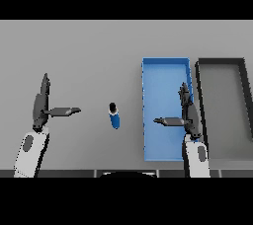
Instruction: Pick up the blue pipe and place it into the blue bin.
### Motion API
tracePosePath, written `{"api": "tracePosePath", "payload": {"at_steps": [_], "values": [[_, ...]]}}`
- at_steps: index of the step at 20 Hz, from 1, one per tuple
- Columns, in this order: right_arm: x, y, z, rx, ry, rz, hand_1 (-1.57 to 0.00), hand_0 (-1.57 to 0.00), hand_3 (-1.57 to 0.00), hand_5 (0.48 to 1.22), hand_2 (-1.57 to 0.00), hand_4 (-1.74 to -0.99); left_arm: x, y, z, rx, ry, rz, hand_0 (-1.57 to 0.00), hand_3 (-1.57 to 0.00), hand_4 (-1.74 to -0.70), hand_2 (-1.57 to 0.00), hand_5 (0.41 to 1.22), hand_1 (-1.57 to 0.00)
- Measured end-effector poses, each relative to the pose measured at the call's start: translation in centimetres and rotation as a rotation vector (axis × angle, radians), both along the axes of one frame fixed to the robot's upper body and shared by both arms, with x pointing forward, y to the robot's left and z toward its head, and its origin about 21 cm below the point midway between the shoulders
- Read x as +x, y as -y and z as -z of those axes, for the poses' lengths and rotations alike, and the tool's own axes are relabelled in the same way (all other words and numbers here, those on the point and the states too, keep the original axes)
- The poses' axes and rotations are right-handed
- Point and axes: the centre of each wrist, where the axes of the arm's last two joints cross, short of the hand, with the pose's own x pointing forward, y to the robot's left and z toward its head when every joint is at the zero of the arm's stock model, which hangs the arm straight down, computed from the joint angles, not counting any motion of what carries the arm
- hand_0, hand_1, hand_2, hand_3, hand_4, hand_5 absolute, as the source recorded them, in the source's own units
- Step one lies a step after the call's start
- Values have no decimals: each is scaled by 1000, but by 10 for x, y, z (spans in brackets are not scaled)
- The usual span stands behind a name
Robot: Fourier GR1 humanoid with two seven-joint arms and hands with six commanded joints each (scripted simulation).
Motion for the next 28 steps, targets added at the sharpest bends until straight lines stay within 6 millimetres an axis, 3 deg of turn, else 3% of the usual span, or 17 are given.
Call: {"api": "tracePosePath", "payload": {"at_steps": [6, 7, 9, 15, 20, 24, 28], "values": [[-2, 9, 1, 5, -1, 1, 1, 1, 1, 603, 1, -1222, 0, 9, -2, -1, 12, 6, 1, 1, -1006, 1, 586, 1], [-8, 21, -4, -106, 59, -44, 1, 1, 1, 603, 1, -1227, -9, -5, 0, 75, 16, 132, 1, 1, -1011, 1, 588, 1], [-19, 25, -10, -182, 99, -110, 1, 1, 1, 599, 1, -1228, -19, -15, 2, 135, 7, 259, 1, 1, -1010, 1, 588, 1], [-25, 28, -17, -233, 83, -130, 1, 1, 1, 589, 1, -1218, -24, -25, -1, 144, -14, 363, 1, 1, -1023, 1, 594, 1], [-25, 27, -17, -251, 116, -153, 1, 1, 1, 601, 1, -1223, -35, -11, -4, 157, -53, 558, 1, 1, -1037, 1, 548, 1], [-23, 24, -15, -243, 113, -159, 1, 1, 1, 606, 1, -1239, -35, 14, -11, 161, -124, 671, 1, 1, -1076, 1, 488, 1], [-23, 23, -13, -243, 125, -152, 1, 1, 1, 617, 1, -1257, -42, 37, -1, 159, -148, 767, 1, 1, -1097, 1, 454, 1]]}}
